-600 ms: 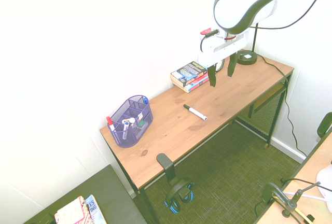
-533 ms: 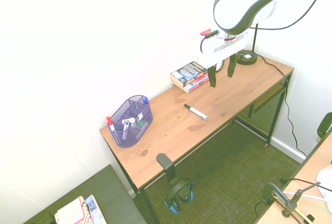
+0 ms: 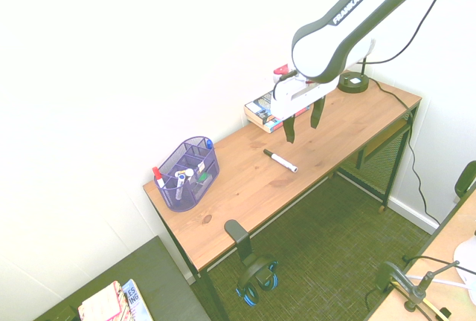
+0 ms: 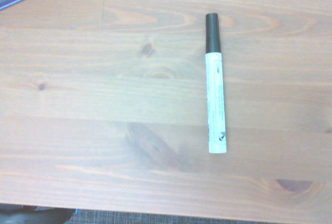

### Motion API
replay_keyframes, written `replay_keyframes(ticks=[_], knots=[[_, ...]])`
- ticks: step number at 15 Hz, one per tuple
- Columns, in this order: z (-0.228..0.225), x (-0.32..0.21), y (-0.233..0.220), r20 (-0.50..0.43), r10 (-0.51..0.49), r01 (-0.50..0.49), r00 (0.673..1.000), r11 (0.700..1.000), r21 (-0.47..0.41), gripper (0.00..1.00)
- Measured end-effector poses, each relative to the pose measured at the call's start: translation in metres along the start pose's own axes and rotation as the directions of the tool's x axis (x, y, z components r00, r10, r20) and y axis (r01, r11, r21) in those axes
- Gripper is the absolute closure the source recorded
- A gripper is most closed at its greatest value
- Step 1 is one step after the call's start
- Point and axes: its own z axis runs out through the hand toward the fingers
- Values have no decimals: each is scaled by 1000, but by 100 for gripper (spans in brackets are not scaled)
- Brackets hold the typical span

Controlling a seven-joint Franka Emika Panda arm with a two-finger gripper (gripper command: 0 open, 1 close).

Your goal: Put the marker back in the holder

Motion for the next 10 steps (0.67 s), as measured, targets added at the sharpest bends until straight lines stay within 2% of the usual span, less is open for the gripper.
replay_keyframes(ticks=[4, 8, 9, 10], knots=[[58, 24, 0, -6, 13, -13, 1000, 1000, 20, 0], [88, 46, -14, -9, 43, -43, 999, 997, 69, 0], [96, 48, -16, -8, 40, -39, 999, 997, 62, 100], [105, 47, -16, -7, 36, -35, 999, 998, 53, 100]])
